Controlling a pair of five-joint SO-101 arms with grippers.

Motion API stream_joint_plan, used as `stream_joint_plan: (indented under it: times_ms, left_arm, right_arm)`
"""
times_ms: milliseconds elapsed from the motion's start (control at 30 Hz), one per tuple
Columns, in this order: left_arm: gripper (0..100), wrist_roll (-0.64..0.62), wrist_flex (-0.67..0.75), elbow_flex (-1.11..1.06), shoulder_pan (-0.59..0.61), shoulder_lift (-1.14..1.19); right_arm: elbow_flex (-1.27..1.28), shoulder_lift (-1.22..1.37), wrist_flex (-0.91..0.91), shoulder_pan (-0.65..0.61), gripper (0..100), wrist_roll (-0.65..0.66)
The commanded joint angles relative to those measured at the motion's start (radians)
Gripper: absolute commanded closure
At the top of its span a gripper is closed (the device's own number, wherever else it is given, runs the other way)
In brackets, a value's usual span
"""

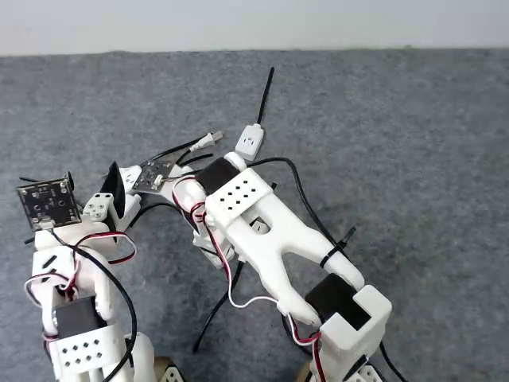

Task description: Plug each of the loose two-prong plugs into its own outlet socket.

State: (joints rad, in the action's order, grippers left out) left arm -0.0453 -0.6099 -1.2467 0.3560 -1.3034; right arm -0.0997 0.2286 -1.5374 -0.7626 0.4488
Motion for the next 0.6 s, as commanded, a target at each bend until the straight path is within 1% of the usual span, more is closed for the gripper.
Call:
stream_joint_plan:
  times_ms: [0,67,233,567]
  left_arm:
    - [75,0.011,0.034,0.012,0.005,-0.009]
    - [75,0.011,0.034,0.012,0.005,-0.009]
    - [75,0.012,0.034,0.01,0.005,-0.008]
    - [75,0.012,0.034,0.01,0.005,-0.008]
  right_arm:
    - [-0.015,-0.015,0.013,0.044,99.0,0.0]
    - [-0.017,-0.015,0.007,0.056,99.0,0.023]
    - [-0.046,-0.015,-0.036,0.053,99.0,0.026]
    - [-0.051,-0.015,-0.068,-0.004,99.0,0.008]
